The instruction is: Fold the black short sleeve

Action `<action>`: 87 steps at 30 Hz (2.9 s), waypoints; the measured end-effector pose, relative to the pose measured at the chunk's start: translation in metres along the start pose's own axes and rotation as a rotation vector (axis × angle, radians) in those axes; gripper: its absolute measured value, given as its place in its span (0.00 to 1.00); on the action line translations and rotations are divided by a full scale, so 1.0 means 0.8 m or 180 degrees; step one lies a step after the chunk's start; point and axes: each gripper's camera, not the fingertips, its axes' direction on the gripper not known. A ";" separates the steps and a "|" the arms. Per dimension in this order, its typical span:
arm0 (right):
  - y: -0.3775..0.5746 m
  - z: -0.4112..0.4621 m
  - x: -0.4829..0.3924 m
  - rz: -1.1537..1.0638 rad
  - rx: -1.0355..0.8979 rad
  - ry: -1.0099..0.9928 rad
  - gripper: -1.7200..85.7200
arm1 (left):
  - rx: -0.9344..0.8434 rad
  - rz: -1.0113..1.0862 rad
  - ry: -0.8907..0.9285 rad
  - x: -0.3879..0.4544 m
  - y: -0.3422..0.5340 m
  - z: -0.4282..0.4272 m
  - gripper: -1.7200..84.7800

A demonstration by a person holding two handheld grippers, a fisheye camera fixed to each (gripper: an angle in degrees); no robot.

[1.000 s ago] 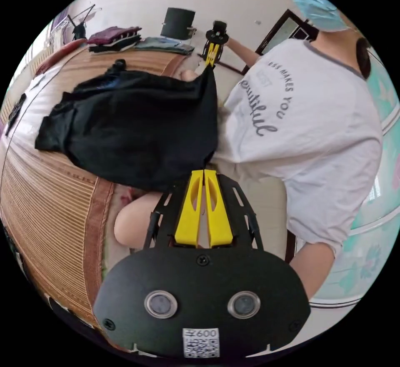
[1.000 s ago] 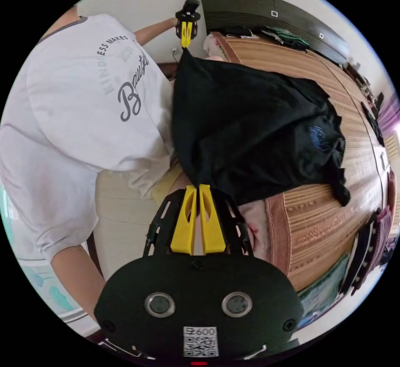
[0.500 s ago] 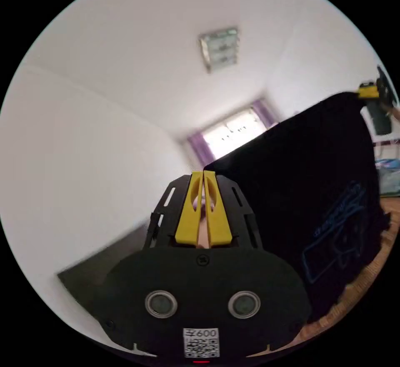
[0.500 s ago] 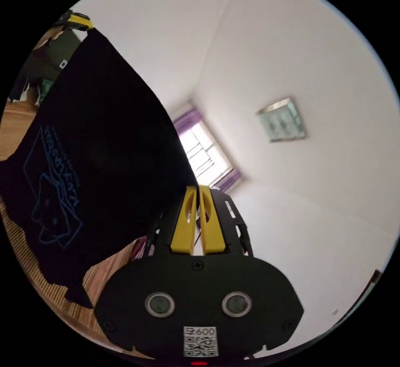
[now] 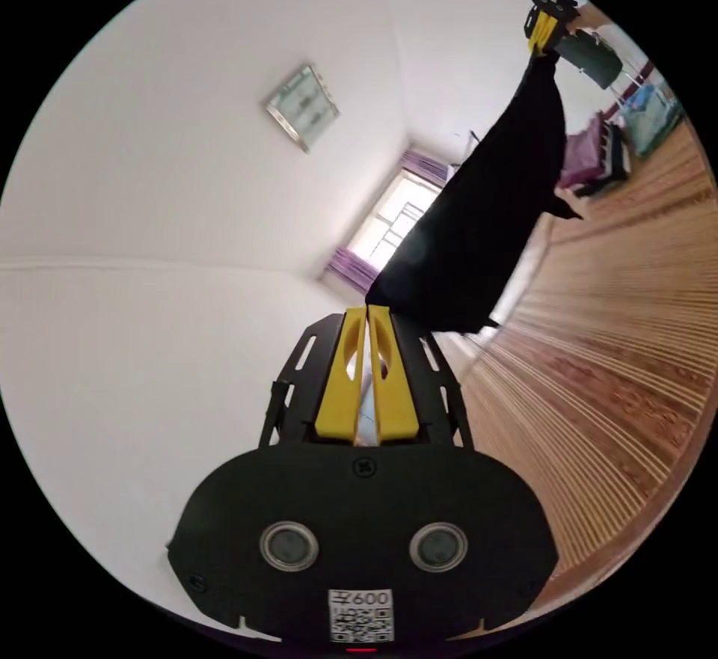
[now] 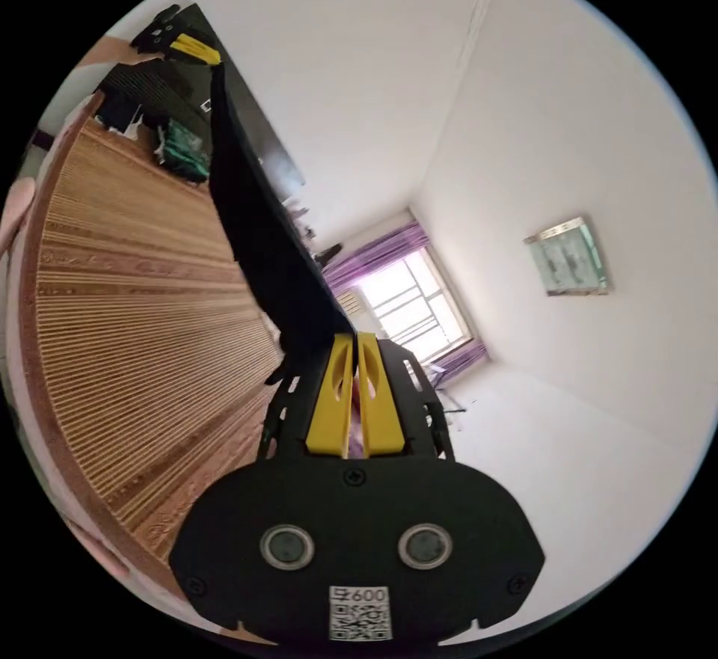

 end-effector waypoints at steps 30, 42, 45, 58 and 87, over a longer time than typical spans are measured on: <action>0.525 -0.289 -0.321 0.0054 -0.1728 -0.3230 0.01 | -0.0824 0.0641 0.3081 0.117 0.192 -0.033 0.04; 0.639 -0.293 -0.192 0.1851 -0.1564 -0.3234 0.01 | -0.0981 -0.0199 0.3056 0.137 0.137 0.051 0.03; 0.661 -0.315 -0.202 0.1557 -0.1917 -0.3019 0.01 | -0.1845 0.0391 0.3133 0.213 0.131 0.088 0.03; 0.631 -0.458 -0.073 0.1039 -0.2043 -0.3018 0.01 | -0.2484 0.0699 0.2765 0.206 0.067 0.087 0.03; 0.852 -0.359 0.091 0.2415 -0.1504 -0.4898 0.01 | -0.1418 0.0478 0.3842 0.548 -0.565 0.485 0.03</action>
